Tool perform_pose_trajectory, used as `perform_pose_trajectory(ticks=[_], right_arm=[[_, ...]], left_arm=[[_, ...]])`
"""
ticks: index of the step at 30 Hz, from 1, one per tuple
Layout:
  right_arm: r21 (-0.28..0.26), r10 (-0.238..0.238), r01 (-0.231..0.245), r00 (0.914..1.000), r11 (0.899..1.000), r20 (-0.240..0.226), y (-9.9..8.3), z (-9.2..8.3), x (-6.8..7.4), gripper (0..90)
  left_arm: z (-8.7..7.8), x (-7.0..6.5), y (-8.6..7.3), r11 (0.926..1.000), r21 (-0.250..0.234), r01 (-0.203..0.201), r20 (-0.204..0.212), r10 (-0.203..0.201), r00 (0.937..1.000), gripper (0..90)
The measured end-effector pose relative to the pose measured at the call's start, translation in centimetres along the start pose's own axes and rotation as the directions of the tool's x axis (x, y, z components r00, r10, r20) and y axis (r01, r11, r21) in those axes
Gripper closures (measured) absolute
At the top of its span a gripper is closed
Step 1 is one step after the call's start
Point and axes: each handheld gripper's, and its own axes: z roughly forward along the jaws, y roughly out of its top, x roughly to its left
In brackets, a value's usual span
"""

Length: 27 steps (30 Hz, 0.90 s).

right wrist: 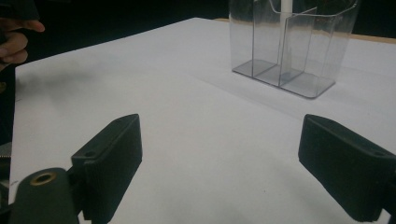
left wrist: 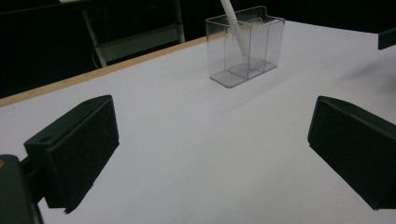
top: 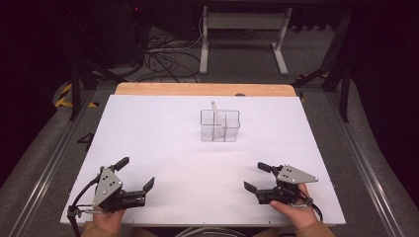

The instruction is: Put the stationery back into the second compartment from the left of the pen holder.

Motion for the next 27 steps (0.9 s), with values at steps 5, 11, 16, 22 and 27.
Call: perform_pose_trajectory(ticks=[5,11,16,22,27], right_arm=[[0.007,0.017,-0.017,0.9998,1.0,-0.007,-0.07,-0.03,0.17,14.1],[-0.006,0.01,-0.01,1.0,1.0,0.002,-0.06,-0.09,0.15,14.1],[-0.026,-0.012,0.012,0.9994,1.0,0.032,0.09,-0.27,0.08,14.1],[-0.014,-0.021,0.022,0.999,1.0,0.04,0.33,-0.43,-0.06,14.1],[-0.022,-0.024,0.025,0.9984,0.999,0.051,0.38,-0.58,-0.24,14.1]], left_arm=[[-0.29,-0.08,-0.3,1.0,0.006,-0.002,0.002,0.002,1.0,2.5],[-0.06,-0.15,-0.39,0.9998,0.012,-0.018,0.008,0.018,0.9998,2.4],[-0.12,0.17,-0.38,0.9998,0.004,0.019,0.027,-0.019,0.9995,2.2],[-0.14,0.16,-0.38,0.9999,0.01,-0.002,0.003,0.002,1.0,2.5],[-0.16,0.14,-0.41,1.0,0.002,-0.002,-0.001,0.002,1.0,2.4]])
